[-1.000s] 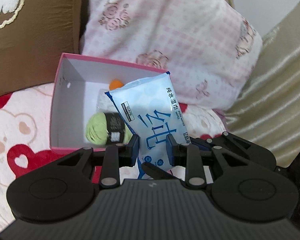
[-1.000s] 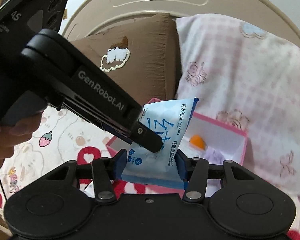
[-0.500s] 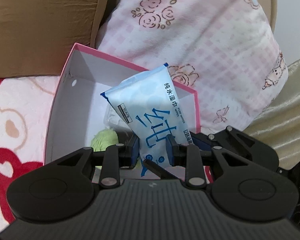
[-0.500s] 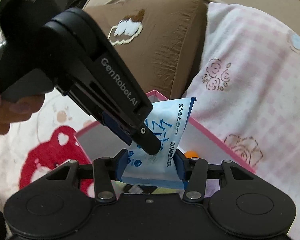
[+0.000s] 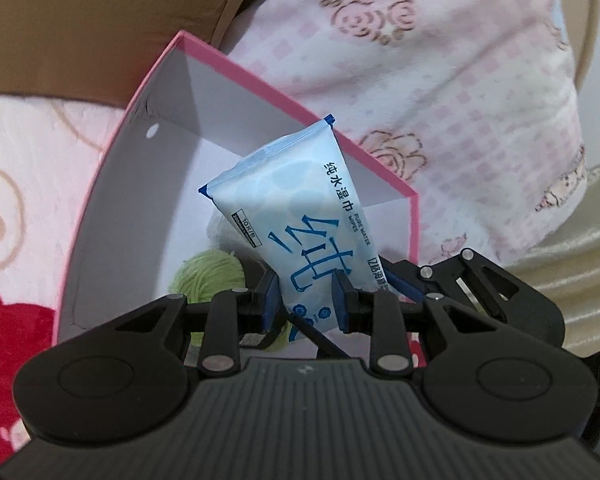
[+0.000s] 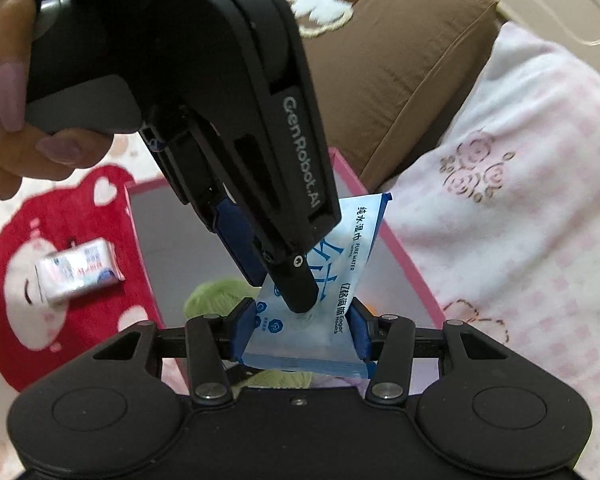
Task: Organize objects
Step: 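Lower the wipes pack into the pink box and open the left gripper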
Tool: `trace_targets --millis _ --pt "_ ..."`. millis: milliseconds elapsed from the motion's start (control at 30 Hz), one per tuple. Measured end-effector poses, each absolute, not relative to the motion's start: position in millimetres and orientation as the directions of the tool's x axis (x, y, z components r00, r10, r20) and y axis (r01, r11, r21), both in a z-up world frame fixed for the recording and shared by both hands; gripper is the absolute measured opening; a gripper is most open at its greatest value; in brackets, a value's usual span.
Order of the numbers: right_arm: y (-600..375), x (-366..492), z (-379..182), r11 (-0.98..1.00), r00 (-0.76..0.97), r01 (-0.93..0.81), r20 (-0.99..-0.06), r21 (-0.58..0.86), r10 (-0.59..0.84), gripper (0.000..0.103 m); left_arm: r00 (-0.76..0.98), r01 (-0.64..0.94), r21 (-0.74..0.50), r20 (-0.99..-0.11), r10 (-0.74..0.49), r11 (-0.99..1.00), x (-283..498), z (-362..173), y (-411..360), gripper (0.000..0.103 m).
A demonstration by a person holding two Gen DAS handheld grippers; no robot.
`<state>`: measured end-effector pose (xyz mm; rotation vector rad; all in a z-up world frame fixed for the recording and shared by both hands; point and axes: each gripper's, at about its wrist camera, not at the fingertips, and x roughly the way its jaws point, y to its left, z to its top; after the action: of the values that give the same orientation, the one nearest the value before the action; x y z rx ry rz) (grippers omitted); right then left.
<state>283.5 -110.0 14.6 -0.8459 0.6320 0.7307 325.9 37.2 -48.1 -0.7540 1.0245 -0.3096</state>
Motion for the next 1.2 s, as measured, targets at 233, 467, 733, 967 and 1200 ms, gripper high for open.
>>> trace_targets --millis 233,467,733,967,1200 --pt "-106 315 2 0.385 0.552 -0.81 -0.797 -0.442 0.246 0.054 0.531 -0.119 -0.723 -0.625 -0.572 0.68 348 -72 35 0.026" --pt "-96 333 -14 0.323 0.513 -0.837 -0.839 -0.442 0.182 0.054 0.542 -0.143 -0.71 -0.639 -0.546 0.689 357 -88 33 0.026" --pt "-99 340 -21 0.313 0.571 -0.801 -0.808 -0.51 0.146 0.066 0.566 -0.131 -0.679 -0.65 -0.508 0.723 366 -85 35 0.026" --pt "-149 363 -21 0.568 0.548 -0.729 -0.824 -0.383 0.147 0.07 0.584 -0.116 -0.615 -0.677 -0.448 0.78 367 -83 37 0.026" --pt "-193 373 -18 0.793 0.461 -0.609 -0.83 -0.038 0.314 0.07 0.592 -0.122 -0.544 -0.711 -0.378 0.83 372 -87 41 0.027"
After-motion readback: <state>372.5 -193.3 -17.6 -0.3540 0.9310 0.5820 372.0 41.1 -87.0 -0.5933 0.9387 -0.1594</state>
